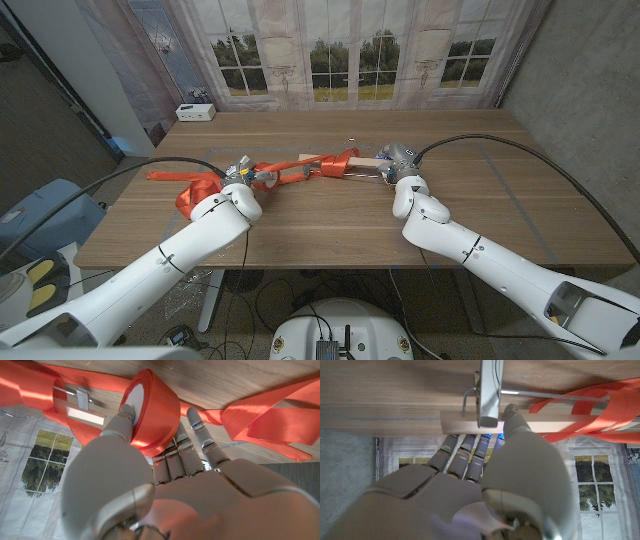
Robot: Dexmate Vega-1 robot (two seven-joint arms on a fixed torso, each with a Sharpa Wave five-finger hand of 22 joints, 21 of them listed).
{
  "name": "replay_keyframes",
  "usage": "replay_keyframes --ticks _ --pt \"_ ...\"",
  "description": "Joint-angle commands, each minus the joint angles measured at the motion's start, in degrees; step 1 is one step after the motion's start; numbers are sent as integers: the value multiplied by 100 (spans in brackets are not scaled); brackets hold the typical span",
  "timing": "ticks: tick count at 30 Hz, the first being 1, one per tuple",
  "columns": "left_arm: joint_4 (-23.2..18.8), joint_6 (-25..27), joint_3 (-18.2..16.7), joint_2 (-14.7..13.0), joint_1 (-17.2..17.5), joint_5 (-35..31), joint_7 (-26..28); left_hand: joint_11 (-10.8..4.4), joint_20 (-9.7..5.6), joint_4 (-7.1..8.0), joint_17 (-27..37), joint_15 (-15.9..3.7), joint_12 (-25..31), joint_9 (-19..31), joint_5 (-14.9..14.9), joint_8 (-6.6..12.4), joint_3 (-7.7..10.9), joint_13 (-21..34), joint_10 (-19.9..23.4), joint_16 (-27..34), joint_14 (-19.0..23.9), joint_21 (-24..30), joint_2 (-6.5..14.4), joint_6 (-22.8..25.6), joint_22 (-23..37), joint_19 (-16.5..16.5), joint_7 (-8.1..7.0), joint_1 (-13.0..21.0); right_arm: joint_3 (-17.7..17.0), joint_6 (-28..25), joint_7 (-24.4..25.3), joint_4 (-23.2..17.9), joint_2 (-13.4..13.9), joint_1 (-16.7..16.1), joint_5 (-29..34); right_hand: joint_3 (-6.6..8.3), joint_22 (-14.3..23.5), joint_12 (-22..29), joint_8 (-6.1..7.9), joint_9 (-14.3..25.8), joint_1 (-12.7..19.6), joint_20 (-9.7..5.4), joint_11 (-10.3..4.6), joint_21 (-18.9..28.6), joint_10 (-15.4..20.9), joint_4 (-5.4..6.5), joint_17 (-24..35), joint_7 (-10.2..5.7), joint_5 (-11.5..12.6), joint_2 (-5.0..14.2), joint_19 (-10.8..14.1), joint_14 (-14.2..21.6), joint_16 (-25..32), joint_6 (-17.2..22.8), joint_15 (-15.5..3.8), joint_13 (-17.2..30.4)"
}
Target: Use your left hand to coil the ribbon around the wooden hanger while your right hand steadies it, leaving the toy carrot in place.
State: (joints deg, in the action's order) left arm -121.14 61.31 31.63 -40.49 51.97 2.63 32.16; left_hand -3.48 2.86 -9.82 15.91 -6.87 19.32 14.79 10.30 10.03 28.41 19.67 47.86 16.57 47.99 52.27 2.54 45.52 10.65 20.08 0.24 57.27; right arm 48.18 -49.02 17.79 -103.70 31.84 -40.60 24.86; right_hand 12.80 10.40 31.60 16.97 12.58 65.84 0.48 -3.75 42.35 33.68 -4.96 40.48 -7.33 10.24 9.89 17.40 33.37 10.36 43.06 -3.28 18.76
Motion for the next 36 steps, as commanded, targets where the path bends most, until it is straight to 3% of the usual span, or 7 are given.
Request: replay_keyframes --ticks 1,10,15,21,26,30,36 --pt "25 355 288 -154 -307 85 -191 -142 114 80 -92 -108 -362 -116 6 -49 -156 -145 -330 -278 -741 -112 24 -768 -12 -293 -70 223 238 -371 -273 -16 79 231 -250 -26 15 -342 -290 -54 -139 38 -15 -37 -484 -30 -117 -115 14 -264 -87 -325 19 -513 -651 -89" --pt "-37 978 803 -315 -794 14 -436 -66 244 189 -294 253 -868 -372 -24 -46 -815 -386 -1685 -586 -2206 -498 -219 -2404 -36 -975 -139 -82 500 -779 -800 -57 161 580 -427 -548 2 -1189 -702 -100 -842 111 -34 -270 -1606 107 -410 -226 196 -744 -453 -1416 25 -1859 -439 -291" --pt "-69 1082 983 -366 -902 -86 -384 173 264 248 -425 485 -909 -407 6 -18 -1061 -493 -2517 -636 -3012 -733 -216 -3093 -40 -1265 -100 -232 537 -729 -852 -81 233 647 -558 -849 -6 -1579 -705 -113 -1157 58 -63 -499 -2157 205 -595 -200 328 -955 -789 -2011 30 -2591 -364 -358" --pt "-306 691 1071 -736 -820 -234 -407 267 253 489 -466 572 -855 -421 23 31 -1408 -576 -2924 -591 -3388 -955 -317 -3305 -39 -1513 -168 -804 417 -569 -724 -201 323 562 -697 -1105 -16 -1770 -653 -121 -1425 90 -73 -703 -2414 304 -744 -205 439 -1161 -1077 -2397 10 -2799 -266 -392" --pt "-477 199 1045 -952 -537 -611 -80 318 312 661 -463 605 -831 -426 36 39 -1580 -614 -3069 -565 -3502 -1087 -340 -3365 -35 -1680 -278 -1201 51 164 -289 -255 418 224 -924 -1317 -28 -1789 -590 -119 -1821 315 57 -812 -2324 514 -844 -61 532 -1189 -1105 -2462 89 -2791 -105 -419" --pt "-531 -505 672 -1011 -78 -740 263 322 315 762 -453 595 -822 -427 38 55 -1626 -629 -3124 -551 -3543 -1131 -277 -3348 -33 -1714 -352 -1388 -344 1098 136 -227 470 -133 -1191 -1406 -34 -1751 -507 -127 -2179 488 223 -853 -2093 748 -931 137 602 -995 -939 -2339 182 -2569 13 -446" --pt "-607 -1367 68 -1158 407 -575 186 350 345 855 -444 603 -838 -430 48 79 -1593 -653 -3264 -546 -3613 -1196 -80 -3287 -32 -1776 -398 -1513 -918 2608 380 -16 521 -547 -1799 -1393 -35 -1703 -428 -134 -2445 513 360 -885 -1838 943 -1011 263 619 -692 -776 -2149 263 -2275 32 -470"
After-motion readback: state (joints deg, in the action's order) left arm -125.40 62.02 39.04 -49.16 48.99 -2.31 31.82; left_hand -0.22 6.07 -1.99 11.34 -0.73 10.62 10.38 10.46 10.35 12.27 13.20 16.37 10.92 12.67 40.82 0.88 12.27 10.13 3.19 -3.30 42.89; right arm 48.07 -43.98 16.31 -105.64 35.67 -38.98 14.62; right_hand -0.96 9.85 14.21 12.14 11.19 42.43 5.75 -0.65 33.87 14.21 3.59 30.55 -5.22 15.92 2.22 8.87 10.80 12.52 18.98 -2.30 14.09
